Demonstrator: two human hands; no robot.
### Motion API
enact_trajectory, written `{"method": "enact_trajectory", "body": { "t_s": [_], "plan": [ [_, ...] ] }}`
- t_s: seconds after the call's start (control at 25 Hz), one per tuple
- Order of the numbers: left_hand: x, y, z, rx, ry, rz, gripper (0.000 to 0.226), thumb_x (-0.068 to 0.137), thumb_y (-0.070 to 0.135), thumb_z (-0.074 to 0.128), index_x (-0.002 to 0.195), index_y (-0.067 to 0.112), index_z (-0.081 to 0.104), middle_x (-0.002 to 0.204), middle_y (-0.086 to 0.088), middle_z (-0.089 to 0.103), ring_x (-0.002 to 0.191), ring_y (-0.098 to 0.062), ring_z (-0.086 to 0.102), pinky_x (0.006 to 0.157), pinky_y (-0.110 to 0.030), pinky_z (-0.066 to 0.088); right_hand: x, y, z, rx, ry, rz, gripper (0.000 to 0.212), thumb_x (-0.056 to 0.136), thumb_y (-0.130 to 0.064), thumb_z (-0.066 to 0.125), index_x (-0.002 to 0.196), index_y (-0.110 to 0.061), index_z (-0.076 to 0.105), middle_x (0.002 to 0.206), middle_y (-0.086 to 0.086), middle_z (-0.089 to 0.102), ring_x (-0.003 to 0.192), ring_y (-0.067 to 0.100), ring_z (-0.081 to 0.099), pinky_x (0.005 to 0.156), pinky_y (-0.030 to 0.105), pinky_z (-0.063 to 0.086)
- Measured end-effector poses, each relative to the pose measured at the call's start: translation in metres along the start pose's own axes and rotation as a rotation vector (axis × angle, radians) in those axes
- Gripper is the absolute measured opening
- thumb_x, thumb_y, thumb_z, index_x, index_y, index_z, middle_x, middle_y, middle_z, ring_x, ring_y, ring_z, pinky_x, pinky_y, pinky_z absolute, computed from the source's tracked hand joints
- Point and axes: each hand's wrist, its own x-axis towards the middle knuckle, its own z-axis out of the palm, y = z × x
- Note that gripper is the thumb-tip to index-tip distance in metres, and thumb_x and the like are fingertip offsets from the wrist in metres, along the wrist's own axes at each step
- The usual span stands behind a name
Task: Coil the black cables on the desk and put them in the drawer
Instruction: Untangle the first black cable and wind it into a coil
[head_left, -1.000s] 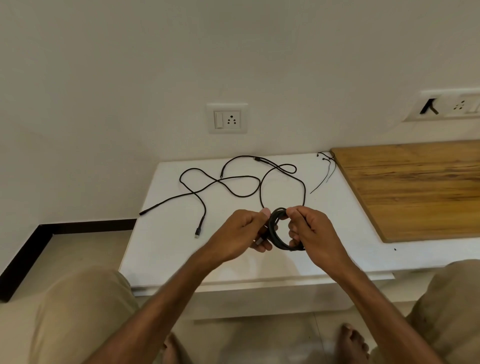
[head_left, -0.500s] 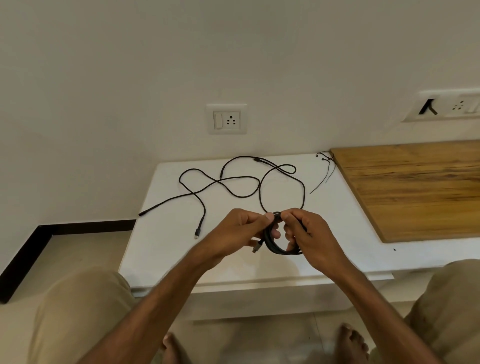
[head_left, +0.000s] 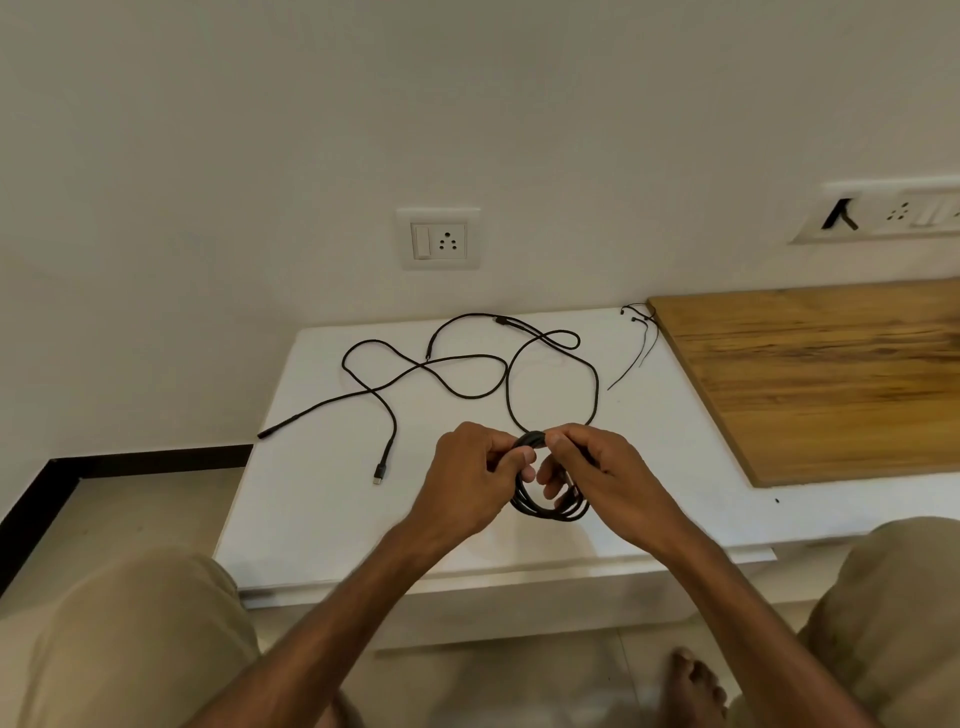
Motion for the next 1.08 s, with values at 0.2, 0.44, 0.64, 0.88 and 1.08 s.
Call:
{"method": "enact_trajectory", "body": {
  "t_s": [0.2, 0.44, 0.64, 0.88, 1.08],
  "plan": [
    [0.002, 0.001, -0.002, -0.010, 0.012, -0.012, 0.025, 0.099, 0.025, 0.063, 0.082, 0.015, 0.080, 0.069, 0.012, 0.070, 0.066, -0.008, 0.069, 0.065, -0.001, 0.045, 0.004, -0.002, -0.006, 0.106, -0.027, 0.170, 0.045, 0.108, -0.046, 0.033, 0.112, -0.021, 0.070, 0.092, 0.003, 0.079, 0.083, 0.018, 0.077, 0.070, 0.022, 0.060],
    [0.002, -0.001, -0.006, -0.039, 0.010, -0.041, 0.029, 0.098, 0.025, 0.063, 0.072, 0.022, 0.076, 0.065, 0.014, 0.072, 0.066, -0.009, 0.070, 0.064, -0.010, 0.049, 0.023, 0.037, -0.033, -0.184, 0.506, 0.082, 0.019, 0.100, -0.016, 0.057, 0.099, -0.017, 0.075, 0.096, -0.004, 0.074, 0.090, 0.016, 0.070, 0.081, 0.031, 0.057],
    [0.002, 0.001, -0.005, -0.036, -0.011, -0.029, 0.029, 0.098, 0.025, 0.063, 0.070, 0.025, 0.073, 0.062, 0.018, 0.069, 0.064, 0.002, 0.067, 0.066, -0.005, 0.048, 0.069, 0.075, -0.039, -0.447, 0.422, 0.121, 0.036, 0.095, -0.007, 0.058, 0.131, -0.011, 0.058, 0.127, 0.012, 0.061, 0.124, 0.030, 0.054, 0.108, 0.038, 0.040],
    [0.002, 0.001, -0.008, -0.032, -0.018, -0.028, 0.029, 0.098, 0.025, 0.063, 0.070, 0.027, 0.073, 0.062, 0.020, 0.069, 0.065, 0.005, 0.066, 0.068, -0.004, 0.048, 0.101, 0.075, -0.046, -0.764, 0.338, 0.157, 0.032, 0.093, 0.006, 0.049, 0.120, -0.003, 0.064, 0.121, 0.020, 0.051, 0.113, 0.034, 0.050, 0.086, 0.040, 0.051],
    [0.003, 0.000, -0.010, -0.028, -0.016, -0.028, 0.029, 0.098, 0.027, 0.063, 0.070, 0.028, 0.074, 0.063, 0.019, 0.070, 0.066, 0.004, 0.067, 0.068, -0.005, 0.049, 0.079, 0.084, -0.043, -0.850, 0.308, 0.100, 0.021, 0.090, 0.011, 0.049, 0.077, -0.003, 0.060, 0.097, 0.010, 0.053, 0.088, 0.023, 0.055, 0.069, 0.034, 0.052]
  ]
}}
